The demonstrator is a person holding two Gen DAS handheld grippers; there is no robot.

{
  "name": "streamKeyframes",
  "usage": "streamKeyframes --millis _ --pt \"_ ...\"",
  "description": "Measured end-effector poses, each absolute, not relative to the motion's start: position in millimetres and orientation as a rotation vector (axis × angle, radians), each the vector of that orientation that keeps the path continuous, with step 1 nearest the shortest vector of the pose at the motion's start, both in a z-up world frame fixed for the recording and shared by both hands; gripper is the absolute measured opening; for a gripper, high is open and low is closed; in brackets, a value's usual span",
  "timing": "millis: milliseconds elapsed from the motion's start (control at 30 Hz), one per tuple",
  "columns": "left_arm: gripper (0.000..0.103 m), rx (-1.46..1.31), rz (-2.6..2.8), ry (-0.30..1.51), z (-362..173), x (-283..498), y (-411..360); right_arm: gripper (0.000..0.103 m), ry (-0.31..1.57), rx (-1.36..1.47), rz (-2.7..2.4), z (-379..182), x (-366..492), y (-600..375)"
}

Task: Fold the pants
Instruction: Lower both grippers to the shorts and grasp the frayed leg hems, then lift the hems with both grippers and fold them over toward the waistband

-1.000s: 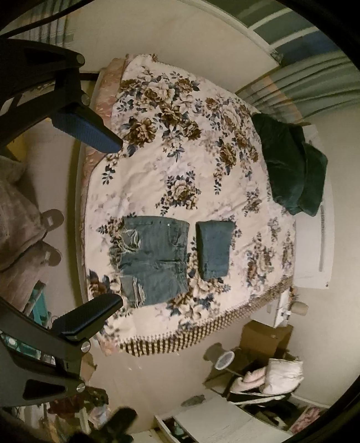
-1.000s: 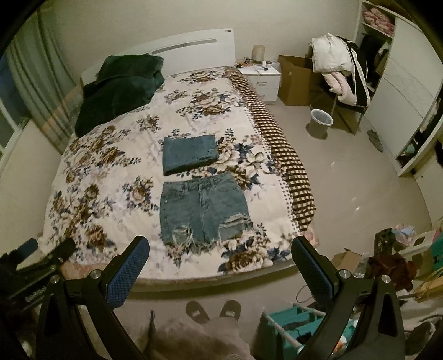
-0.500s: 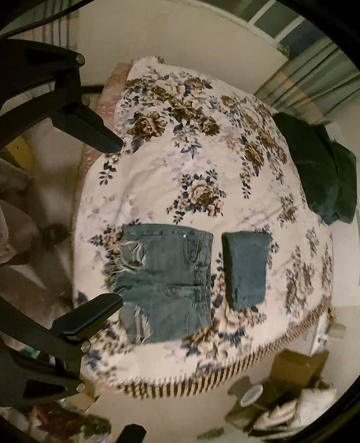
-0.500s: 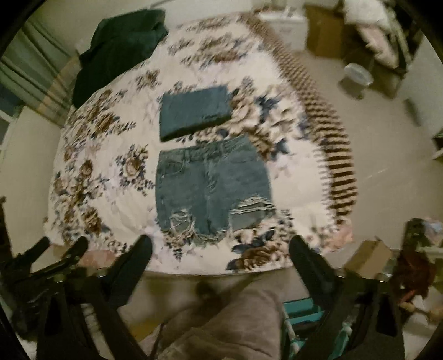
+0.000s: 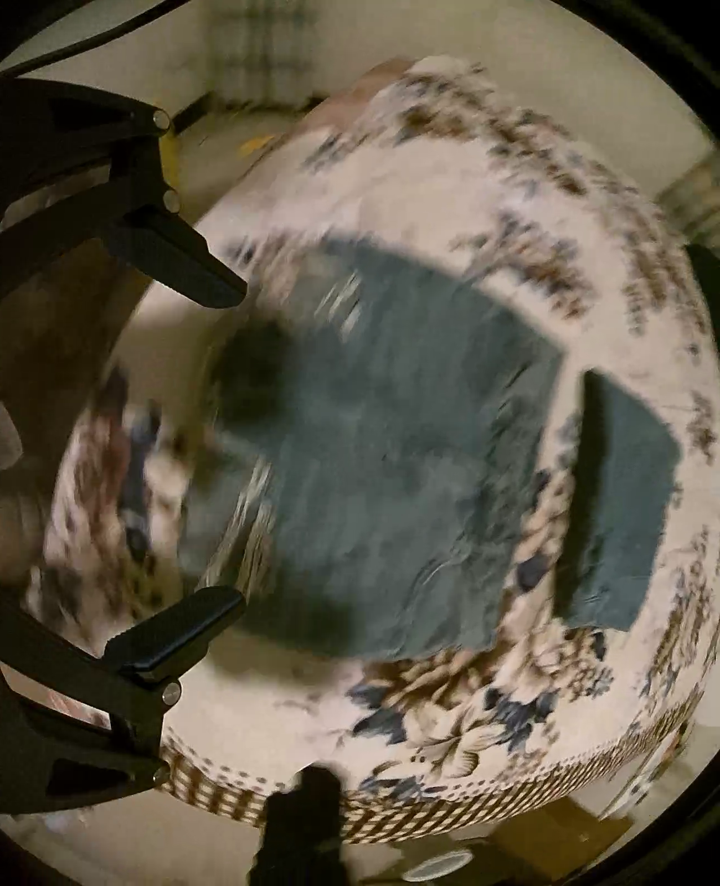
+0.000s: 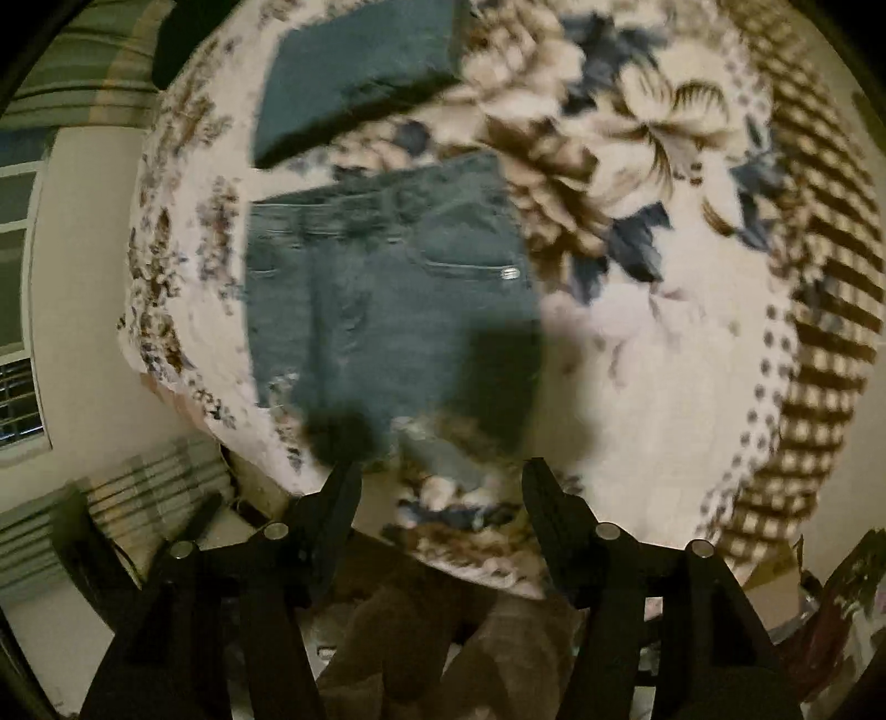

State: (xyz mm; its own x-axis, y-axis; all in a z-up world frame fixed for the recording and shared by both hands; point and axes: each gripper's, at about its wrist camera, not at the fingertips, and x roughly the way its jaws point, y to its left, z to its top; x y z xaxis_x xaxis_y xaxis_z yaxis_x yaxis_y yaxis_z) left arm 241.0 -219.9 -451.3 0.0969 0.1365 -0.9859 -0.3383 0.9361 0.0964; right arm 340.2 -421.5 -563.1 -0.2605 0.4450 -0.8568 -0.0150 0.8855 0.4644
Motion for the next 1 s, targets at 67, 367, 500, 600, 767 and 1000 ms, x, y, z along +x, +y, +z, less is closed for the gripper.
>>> streamKeyframes --millis 67,367,500,600,767,1000 --pt "0.099 -0.193 0.365 1.431 -474.6 230.8 -245.7 0.063 1.818 0.343 0.479 -590.8 354.2 -425.6" --pt "0.085 -0.090 0.282 1.484 -562.7 239.0 -326.9 0.063 1.848 0.294 0.571 -679.1 426.4 -398.2" --pt "0.077 -0.054 0.289 1.525 -594.9 259.9 -327.9 0.063 1.852 0.267 0.581 -700.8 450.5 -373.8" --pt "0.042 -0.112 0.270 1.514 -600.2 270.8 -316.7 0.063 1.869 0.217 0.562 -722.8 463.7 -357.0" --pt "0.005 -0.196 0.236 1.423 -570.2 268.7 -288.9 0.020 1.809 0.320 0.531 -727.5 471.2 -350.3" --pt "0.004 -0.351 0.225 1.285 -488.2 256.3 -229.4 0.010 1.704 0.456 0.531 -663.6 459.9 -333.4"
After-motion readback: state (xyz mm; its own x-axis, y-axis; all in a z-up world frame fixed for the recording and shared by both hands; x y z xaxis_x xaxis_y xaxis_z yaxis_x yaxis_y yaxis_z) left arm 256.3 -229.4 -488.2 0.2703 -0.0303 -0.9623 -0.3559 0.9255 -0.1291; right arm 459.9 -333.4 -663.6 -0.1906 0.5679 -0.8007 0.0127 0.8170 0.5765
